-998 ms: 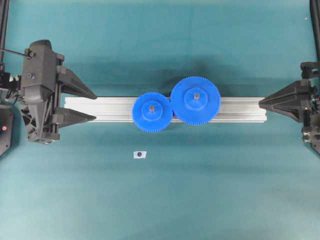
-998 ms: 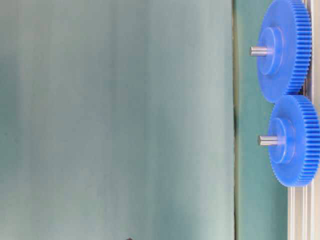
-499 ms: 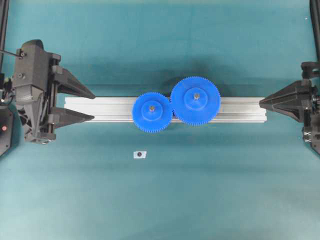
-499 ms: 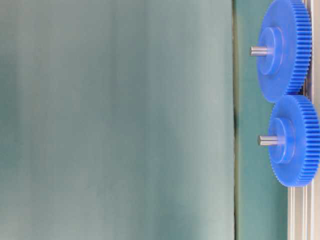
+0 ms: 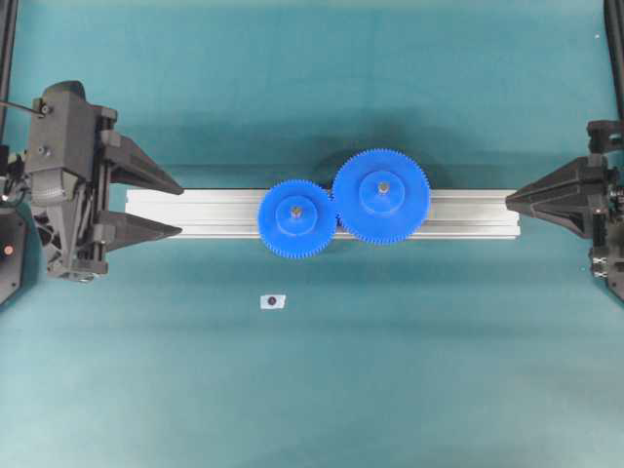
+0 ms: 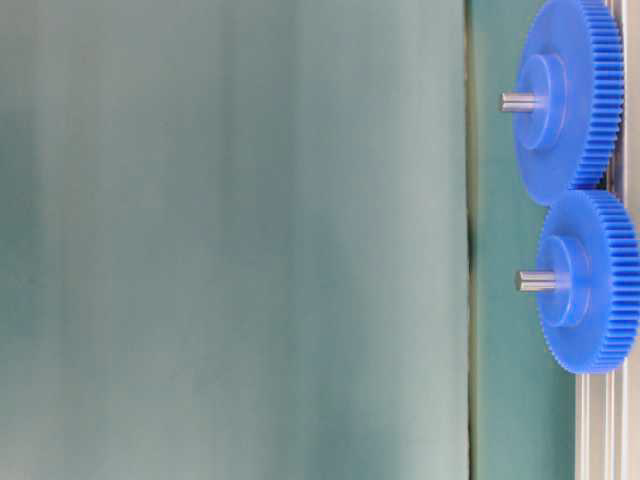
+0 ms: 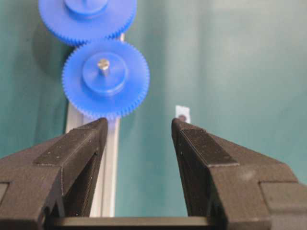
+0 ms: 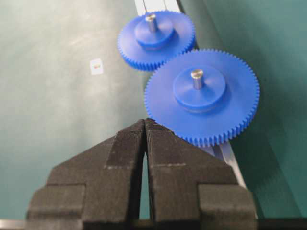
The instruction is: Find the location of the shaft and insert the small gear.
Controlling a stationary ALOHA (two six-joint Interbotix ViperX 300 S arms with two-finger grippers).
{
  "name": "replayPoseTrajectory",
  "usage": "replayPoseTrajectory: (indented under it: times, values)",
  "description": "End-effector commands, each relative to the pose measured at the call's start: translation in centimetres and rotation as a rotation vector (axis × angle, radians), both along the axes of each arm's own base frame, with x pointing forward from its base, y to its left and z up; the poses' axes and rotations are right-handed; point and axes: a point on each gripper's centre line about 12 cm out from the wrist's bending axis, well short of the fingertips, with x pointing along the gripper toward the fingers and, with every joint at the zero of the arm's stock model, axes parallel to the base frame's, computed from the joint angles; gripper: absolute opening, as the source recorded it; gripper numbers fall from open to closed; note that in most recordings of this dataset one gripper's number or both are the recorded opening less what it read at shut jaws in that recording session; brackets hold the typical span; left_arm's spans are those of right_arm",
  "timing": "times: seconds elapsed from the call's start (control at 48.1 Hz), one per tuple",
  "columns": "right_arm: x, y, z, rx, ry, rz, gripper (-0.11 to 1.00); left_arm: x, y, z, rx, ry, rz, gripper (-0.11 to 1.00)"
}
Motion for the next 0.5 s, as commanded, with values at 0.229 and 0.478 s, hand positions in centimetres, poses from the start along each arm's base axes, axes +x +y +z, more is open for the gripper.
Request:
replayPoseTrajectory:
  times: [0.229, 0.478]
  values:
    - [0.22, -0.07, 0.42, -0.001, -0.014, -0.003, 0.06, 0.1, -0.08, 0.62, -0.001, -0.023, -0.002, 0.54]
    - [0.2, -0.07, 0.36, -0.004, -0.012, -0.002, 0.06, 0.2, -0.08, 0.45, -0.004, -0.017, -0.001, 0.54]
